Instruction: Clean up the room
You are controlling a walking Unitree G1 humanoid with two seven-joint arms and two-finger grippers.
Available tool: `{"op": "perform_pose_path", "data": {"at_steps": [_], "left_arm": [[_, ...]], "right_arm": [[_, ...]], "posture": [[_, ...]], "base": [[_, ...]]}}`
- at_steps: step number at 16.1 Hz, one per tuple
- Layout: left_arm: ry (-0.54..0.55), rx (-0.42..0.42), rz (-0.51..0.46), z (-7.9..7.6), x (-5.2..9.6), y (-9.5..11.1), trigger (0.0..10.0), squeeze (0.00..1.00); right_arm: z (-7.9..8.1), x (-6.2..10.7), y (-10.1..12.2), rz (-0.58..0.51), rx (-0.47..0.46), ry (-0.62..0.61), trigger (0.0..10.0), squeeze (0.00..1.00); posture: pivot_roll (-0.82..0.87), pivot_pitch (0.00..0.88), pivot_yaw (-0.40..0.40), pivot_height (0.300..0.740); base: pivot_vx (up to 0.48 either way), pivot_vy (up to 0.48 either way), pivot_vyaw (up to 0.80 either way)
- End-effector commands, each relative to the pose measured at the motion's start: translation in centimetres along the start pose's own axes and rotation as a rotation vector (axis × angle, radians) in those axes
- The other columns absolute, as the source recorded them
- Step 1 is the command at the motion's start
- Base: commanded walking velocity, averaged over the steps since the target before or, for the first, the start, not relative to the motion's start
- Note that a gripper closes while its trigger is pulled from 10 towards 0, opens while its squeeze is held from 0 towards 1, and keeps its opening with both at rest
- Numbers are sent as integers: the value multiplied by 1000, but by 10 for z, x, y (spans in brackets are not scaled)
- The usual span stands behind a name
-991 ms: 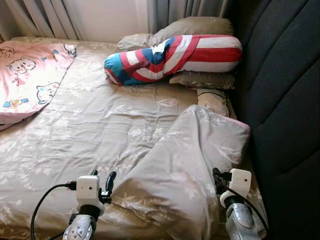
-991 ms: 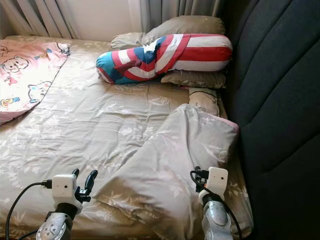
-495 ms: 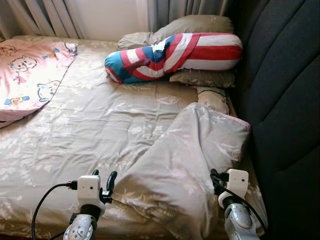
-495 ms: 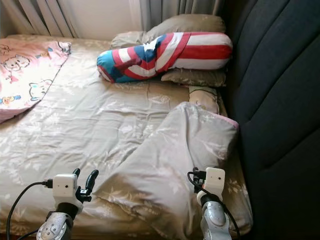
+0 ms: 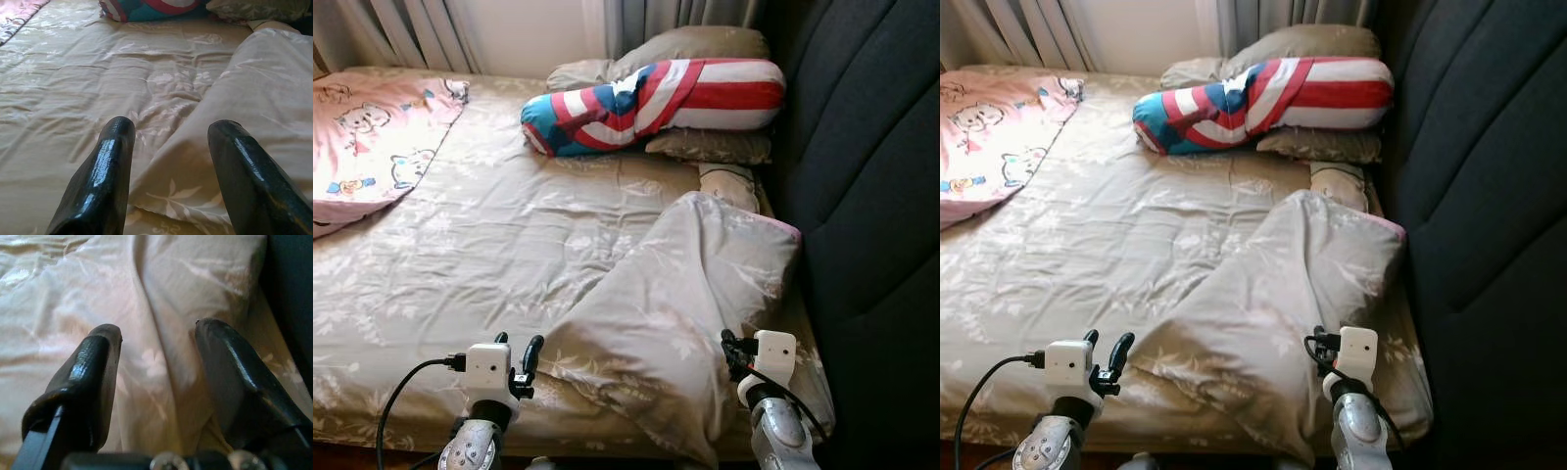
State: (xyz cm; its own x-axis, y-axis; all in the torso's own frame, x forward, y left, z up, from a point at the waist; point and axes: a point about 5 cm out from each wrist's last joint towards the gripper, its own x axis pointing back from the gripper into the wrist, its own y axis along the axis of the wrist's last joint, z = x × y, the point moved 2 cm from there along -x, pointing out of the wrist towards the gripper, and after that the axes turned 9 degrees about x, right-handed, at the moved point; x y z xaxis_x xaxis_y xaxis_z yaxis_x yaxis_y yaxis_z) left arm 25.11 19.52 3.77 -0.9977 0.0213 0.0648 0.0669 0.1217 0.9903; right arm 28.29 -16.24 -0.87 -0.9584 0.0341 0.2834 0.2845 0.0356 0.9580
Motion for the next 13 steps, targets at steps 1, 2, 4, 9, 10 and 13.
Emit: {"op": "perform_pose_path", "data": {"at_steps": [1,2,4,9,10,13], "left_arm": [[-5,4,27,-1,1,-5,10000,0],[-7,4,28,-1,1,-5,10000,0],[-14,5,30,-1,1,-5,10000,0],[-25,3,37,-1,1,-3,10000,0],[-26,-3,40,0,1,-2,10000,0],[-29,-16,47,5,5,-1,10000,0]], "right_arm": [[3,1,-7,35,-4,18,10000,0],[5,1,-7,38,-6,26,10000,0],[10,0,-6,44,-17,43,10000,0],[9,-14,-8,166,-87,-14,10000,0],[8,-17,-6,180,-139,-30,10000,1000],[2,-25,-2,230,-224,-90,10000,1000]], "posture": [[34,116,-70,667],[36,113,-69,667],[37,112,-68,667],[55,140,-48,667],[59,146,-42,667],[75,163,-22,667]], "base": [[0,0,0],[0,0,0],[0,0,0],[0,0,0],[0,0,0],[0,0,0]]}}
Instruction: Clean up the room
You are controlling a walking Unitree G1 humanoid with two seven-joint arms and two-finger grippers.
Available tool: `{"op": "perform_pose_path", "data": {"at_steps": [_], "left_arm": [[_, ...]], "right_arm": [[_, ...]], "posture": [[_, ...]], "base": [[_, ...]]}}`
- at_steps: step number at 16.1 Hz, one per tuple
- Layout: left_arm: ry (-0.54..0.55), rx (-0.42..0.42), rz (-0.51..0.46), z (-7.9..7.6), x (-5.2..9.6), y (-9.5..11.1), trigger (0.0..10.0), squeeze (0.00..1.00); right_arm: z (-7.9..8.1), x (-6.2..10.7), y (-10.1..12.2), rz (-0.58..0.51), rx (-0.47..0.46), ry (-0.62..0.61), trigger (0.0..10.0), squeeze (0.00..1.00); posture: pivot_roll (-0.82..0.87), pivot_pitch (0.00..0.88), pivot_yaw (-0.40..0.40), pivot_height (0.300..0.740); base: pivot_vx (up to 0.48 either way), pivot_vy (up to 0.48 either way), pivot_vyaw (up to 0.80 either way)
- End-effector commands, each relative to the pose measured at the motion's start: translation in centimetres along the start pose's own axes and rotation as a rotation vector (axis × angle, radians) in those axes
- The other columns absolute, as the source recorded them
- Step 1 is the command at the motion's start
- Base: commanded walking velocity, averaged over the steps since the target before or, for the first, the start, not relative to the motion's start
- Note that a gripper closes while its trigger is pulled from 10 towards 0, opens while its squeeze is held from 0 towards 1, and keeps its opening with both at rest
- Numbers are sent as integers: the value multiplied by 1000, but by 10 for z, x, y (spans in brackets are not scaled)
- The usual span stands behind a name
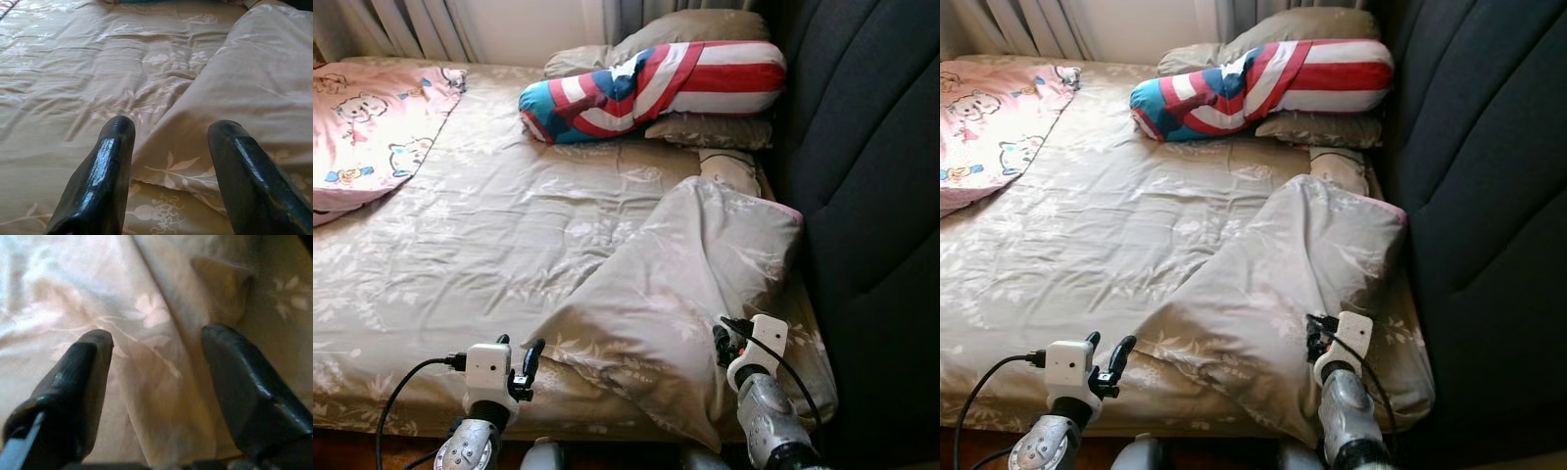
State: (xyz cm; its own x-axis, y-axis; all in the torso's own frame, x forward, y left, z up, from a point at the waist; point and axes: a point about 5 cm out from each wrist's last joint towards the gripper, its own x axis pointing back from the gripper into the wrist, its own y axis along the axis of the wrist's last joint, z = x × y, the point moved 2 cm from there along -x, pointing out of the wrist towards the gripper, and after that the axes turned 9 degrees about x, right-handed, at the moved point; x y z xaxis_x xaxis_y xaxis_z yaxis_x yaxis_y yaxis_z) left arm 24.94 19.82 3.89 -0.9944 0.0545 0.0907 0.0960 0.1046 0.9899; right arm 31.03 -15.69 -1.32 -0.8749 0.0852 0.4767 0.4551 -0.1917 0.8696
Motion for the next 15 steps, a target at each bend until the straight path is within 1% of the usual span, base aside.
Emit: {"op": "perform_pose_path", "data": {"at_steps": [1,3,4,5,7,8,10,11,14,15], "left_arm": [[-3,-6,22,3,4,-2,10000,0],[-7,-12,24,5,6,1,10000,0],[-8,-15,25,6,6,1,10000,0],[-12,-22,31,7,8,2,10000,0],[-15,-29,35,8,10,4,10000,0],[-18,-33,40,10,12,4,10000,0],[-23,-39,51,11,14,5,10000,0],[-24,-42,56,12,16,4,10000,0],[-26,-48,66,13,21,5,10000,0],[-27,-51,69,14,22,5,10000,0]], "right_arm": [[-6,0,-6,54,-41,-33,10000,1000],[-11,-1,-14,127,-127,-75,10000,1000],[-13,0,-16,141,-136,-84,10000,973],[-12,1,-22,175,-144,-69,10000,12],[-8,2,-27,210,-158,-24,10000,0],[-5,3,-32,247,-141,8,10000,0],[-2,5,-38,283,-160,31,10000,0],[-3,7,-43,307,-143,33,10000,0],[-3,10,-50,328,-108,34,10000,0],[0,10,-52,332,-119,51,10000,0]], "posture": [[80,167,-16,667],[95,180,0,667],[98,182,3,667],[105,189,13,667],[113,197,22,667],[113,203,28,667],[118,208,36,667],[125,213,41,667],[143,227,49,667],[147,230,52,667]], "base": [[0,0,0],[0,0,0],[0,0,0],[0,0,0],[0,0,0],[0,0,0],[0,0,0],[0,0,0],[0,0,0],[0,0,0]]}}
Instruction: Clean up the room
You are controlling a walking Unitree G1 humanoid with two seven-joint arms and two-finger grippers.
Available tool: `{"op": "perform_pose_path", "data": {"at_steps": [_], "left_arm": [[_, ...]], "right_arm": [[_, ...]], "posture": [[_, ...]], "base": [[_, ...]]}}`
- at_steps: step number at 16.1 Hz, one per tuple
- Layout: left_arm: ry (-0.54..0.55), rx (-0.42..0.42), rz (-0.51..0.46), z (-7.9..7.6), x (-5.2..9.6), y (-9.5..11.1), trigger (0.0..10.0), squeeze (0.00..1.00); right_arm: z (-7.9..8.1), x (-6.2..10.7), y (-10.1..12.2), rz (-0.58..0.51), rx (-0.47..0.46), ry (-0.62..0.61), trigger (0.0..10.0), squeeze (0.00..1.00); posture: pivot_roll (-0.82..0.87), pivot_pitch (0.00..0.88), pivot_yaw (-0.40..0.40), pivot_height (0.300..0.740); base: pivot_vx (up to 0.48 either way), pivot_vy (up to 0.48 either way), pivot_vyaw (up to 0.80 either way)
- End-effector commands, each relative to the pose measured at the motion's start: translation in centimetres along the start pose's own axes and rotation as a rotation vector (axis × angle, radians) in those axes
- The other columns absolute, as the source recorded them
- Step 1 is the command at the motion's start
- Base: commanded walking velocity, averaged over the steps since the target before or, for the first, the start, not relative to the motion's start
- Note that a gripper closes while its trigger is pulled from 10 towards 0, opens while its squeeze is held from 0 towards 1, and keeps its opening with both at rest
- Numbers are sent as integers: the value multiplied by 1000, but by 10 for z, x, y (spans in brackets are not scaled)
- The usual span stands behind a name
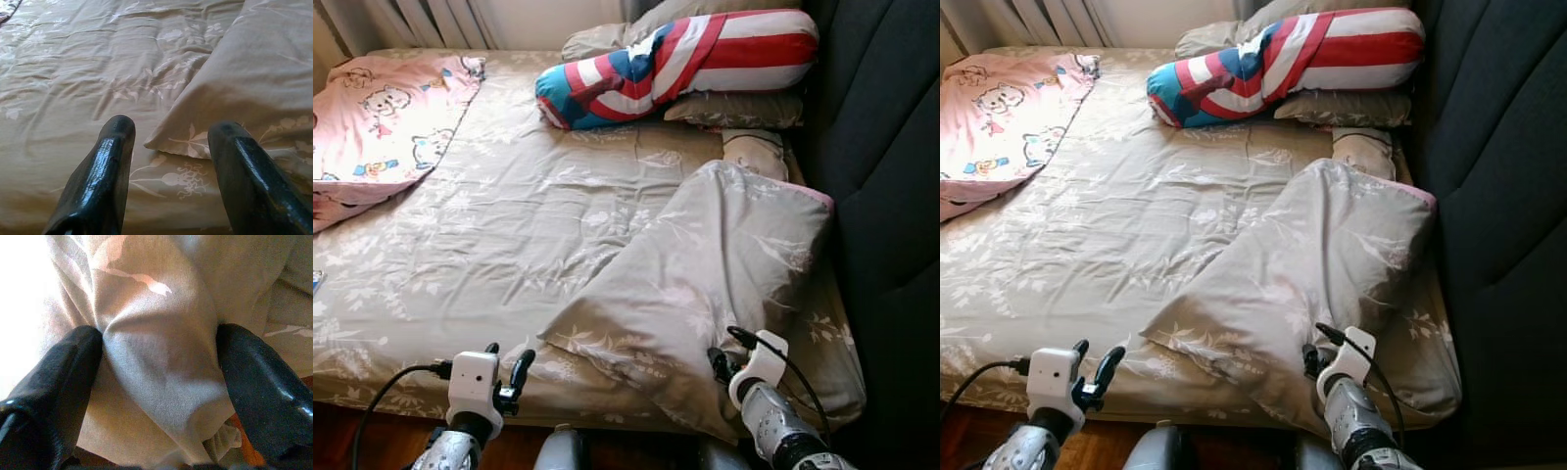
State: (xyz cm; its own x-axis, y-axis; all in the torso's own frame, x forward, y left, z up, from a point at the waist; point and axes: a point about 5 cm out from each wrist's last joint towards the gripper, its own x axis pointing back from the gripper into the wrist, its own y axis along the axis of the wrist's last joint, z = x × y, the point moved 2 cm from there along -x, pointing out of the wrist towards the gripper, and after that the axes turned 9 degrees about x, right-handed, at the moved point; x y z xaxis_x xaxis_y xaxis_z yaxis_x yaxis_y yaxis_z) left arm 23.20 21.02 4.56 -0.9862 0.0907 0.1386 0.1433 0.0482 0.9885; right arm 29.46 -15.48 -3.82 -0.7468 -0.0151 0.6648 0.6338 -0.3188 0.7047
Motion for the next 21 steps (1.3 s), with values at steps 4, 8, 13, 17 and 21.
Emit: {"op": "perform_pose_path", "data": {"at_steps": [4,8,13,17,21], "left_arm": [[7,-12,32,8,14,-2,10000,0],[13,-34,16,13,13,10,10000,0],[7,-34,-1,6,14,20,10000,0],[7,-27,0,2,15,23,10000,0],[14,-17,8,-1,13,23,10000,0]], "right_arm": [[16,3,-32,94,6,84,10000,0],[22,3,-32,81,35,92,7490,0],[21,3,-32,82,85,85,0,0],[19,3,-34,85,85,71,0,0],[17,4,-38,90,97,65,0,0]], "posture": [[196,253,70,667],[241,284,89,667],[242,309,89,667],[235,311,84,667],[223,302,70,667]], "base": [[0,0,0],[0,0,0],[0,0,0],[0,0,0],[0,0,0]]}}
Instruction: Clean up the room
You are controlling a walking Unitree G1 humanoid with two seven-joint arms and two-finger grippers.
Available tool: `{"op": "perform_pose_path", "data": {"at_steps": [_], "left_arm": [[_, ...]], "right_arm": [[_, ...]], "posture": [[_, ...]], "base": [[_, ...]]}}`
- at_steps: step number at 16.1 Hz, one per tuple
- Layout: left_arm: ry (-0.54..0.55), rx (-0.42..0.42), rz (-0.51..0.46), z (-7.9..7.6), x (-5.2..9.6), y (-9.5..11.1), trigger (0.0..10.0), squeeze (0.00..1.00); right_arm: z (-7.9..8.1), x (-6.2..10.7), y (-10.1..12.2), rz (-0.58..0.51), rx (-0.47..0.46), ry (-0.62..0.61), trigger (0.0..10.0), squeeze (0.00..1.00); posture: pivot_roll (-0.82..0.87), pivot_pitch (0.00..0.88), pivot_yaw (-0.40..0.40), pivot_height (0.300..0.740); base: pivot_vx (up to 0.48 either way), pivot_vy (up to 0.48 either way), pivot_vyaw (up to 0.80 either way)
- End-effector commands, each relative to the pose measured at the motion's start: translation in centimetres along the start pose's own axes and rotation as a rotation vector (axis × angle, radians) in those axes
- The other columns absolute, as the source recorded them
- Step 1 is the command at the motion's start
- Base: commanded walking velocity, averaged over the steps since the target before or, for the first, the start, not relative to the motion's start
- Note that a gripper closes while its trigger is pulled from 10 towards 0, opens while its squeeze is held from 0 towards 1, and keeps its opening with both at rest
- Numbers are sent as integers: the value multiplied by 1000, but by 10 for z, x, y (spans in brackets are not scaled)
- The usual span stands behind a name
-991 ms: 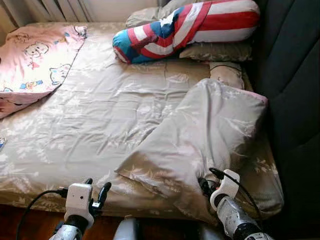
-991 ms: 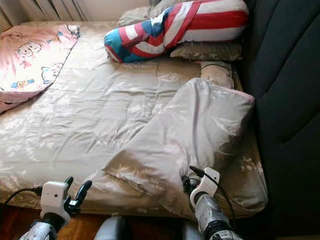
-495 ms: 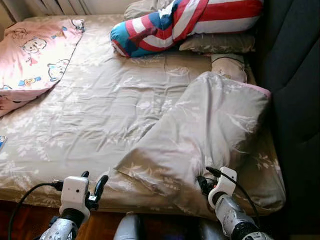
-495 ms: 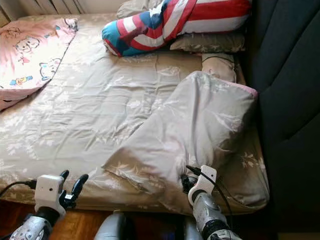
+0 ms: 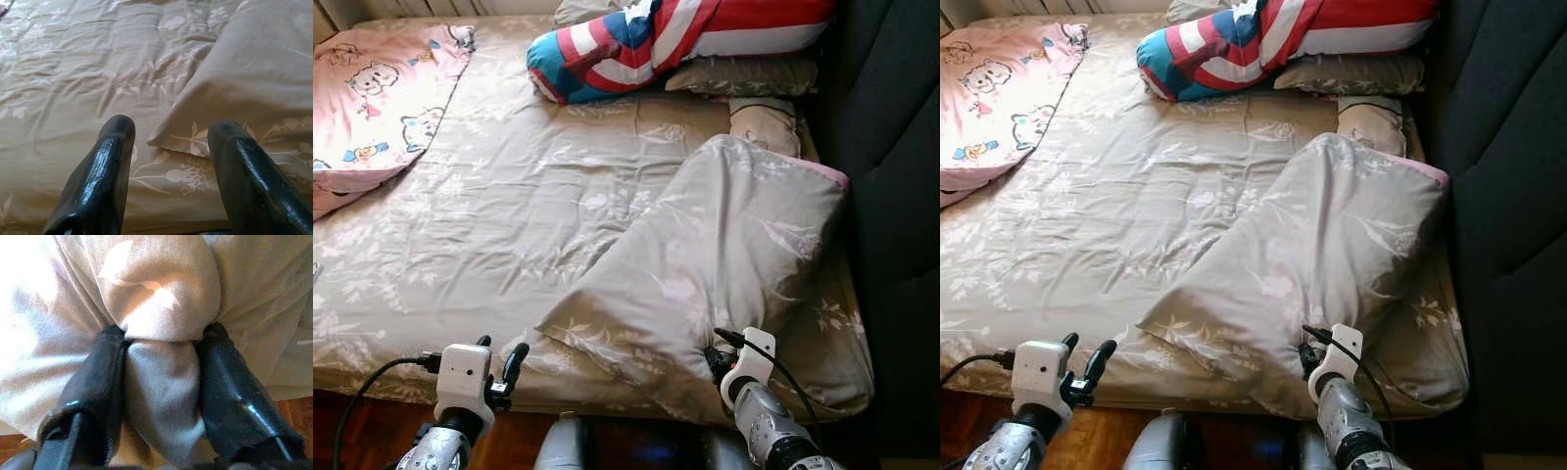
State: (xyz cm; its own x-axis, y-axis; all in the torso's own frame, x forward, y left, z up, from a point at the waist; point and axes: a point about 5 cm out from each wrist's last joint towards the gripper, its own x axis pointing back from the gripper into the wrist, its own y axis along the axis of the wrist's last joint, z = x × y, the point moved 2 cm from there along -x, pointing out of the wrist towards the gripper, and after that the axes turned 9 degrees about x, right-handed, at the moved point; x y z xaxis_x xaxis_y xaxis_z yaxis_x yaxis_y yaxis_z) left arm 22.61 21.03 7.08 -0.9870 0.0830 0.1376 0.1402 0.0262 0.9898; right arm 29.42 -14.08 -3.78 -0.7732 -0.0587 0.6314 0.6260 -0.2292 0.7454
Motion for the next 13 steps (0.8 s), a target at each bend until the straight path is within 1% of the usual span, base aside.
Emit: {"op": "perform_pose_path", "data": {"at_steps": [1,4,8,11,13], "left_arm": [[8,6,11,1,4,-2,10000,0],[14,15,15,0,1,-4,10000,0],[19,25,10,-1,-6,-6,10000,0],[26,31,6,-1,-11,-7,10000,0],[28,36,5,-1,-14,-9,10000,0]], "right_arm": [[9,4,-33,116,-2,20,0,0],[12,3,-29,104,3,29,0,0],[11,3,-25,89,31,30,0,0],[-1,3,-19,66,14,-29,0,0],[-14,3,-13,46,6,-77,0,0]], "posture": [[217,300,66,667],[205,281,52,667],[173,246,36,667],[130,216,32,667],[111,198,25,667]], "base": [[0,0,0],[0,0,0],[0,0,0],[0,0,0],[0,0,0]]}}
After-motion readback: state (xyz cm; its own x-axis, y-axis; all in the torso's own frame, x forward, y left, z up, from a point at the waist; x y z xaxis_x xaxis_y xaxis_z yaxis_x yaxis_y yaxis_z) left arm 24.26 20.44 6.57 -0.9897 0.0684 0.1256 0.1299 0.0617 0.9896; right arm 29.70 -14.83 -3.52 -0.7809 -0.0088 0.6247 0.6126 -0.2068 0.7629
